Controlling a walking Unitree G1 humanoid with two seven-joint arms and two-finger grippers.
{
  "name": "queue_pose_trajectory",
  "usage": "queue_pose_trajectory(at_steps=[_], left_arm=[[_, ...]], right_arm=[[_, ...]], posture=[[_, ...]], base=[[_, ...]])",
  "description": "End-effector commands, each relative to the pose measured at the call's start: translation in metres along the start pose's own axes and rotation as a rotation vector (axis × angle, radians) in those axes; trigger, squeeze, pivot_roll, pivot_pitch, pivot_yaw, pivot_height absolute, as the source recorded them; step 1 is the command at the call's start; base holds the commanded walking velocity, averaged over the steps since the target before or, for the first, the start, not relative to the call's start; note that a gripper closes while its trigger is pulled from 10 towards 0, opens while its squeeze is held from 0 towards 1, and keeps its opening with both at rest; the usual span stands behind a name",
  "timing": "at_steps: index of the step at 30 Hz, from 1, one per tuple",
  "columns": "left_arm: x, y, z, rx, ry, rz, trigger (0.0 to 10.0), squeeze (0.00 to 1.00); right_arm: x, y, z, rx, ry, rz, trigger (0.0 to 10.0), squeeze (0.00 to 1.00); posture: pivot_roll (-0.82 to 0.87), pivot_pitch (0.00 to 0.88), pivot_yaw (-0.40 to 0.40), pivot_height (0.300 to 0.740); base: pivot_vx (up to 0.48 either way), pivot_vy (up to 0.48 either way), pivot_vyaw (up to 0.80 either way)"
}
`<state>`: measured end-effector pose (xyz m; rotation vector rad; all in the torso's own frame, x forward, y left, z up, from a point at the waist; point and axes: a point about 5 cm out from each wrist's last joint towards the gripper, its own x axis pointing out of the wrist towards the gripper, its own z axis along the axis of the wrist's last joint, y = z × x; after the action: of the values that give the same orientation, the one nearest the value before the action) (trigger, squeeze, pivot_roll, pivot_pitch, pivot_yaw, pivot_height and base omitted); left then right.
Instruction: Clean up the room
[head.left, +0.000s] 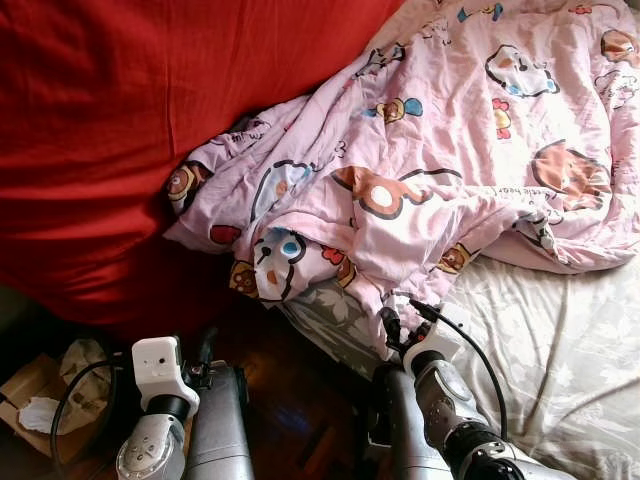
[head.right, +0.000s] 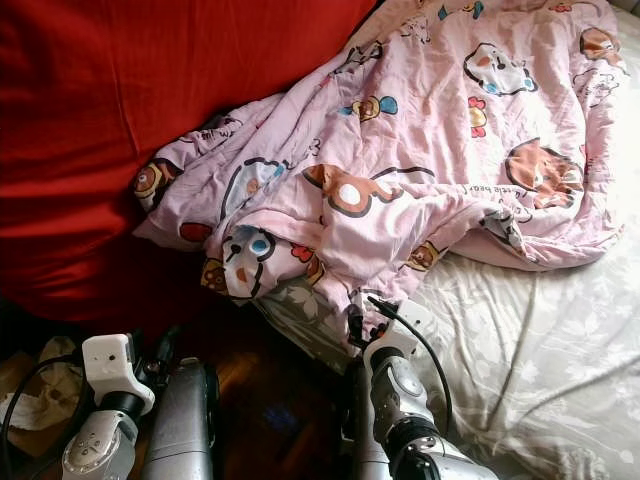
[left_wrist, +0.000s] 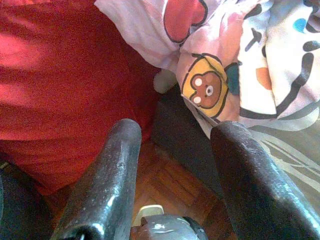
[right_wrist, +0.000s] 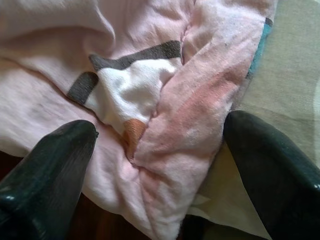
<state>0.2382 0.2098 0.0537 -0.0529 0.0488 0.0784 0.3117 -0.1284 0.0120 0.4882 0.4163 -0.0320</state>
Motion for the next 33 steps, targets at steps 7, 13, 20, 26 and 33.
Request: queue_pose_trajectory(at_steps=[7, 13, 20, 26, 33], left_arm=[[-0.008, -0.002, -0.006, 0.0, 0.032, 0.002, 10.0, 0.0], [-0.012, -0.002, -0.007, 0.001, 0.037, 0.005, 10.0, 0.0], [-0.018, -0.003, -0.009, 0.0, 0.051, 0.004, 10.0, 0.0], [-0.023, -0.004, -0.01, 0.001, 0.059, 0.004, 10.0, 0.0], [-0.027, -0.003, -0.012, 0.0, 0.068, 0.01, 10.0, 0.0]], right_arm=[[-0.008, -0.018, -0.017, -0.087, 0.1, -0.064, 0.0, 0.0], [-0.009, -0.02, -0.019, -0.091, 0.104, -0.062, 1.6, 0.0], [-0.01, -0.018, -0.024, -0.108, 0.127, -0.054, 10.0, 0.0], [-0.009, -0.009, -0.026, -0.159, 0.123, 0.013, 10.0, 0.0], [-0.008, -0.001, -0.024, -0.16, 0.105, 0.06, 10.0, 0.0]], posture=[[0.21, 0.372, -0.087, 0.586], [0.22, 0.383, -0.085, 0.586], [0.22, 0.403, -0.084, 0.586], [0.22, 0.415, -0.084, 0.586], [0.22, 0.424, -0.087, 0.586]], base=[[0.0, 0.0, 0.0], [0.0, 0.0, 0.0], [0.0, 0.0, 0.0], [0.0, 0.0, 0.0], [0.0, 0.0, 0.0]])
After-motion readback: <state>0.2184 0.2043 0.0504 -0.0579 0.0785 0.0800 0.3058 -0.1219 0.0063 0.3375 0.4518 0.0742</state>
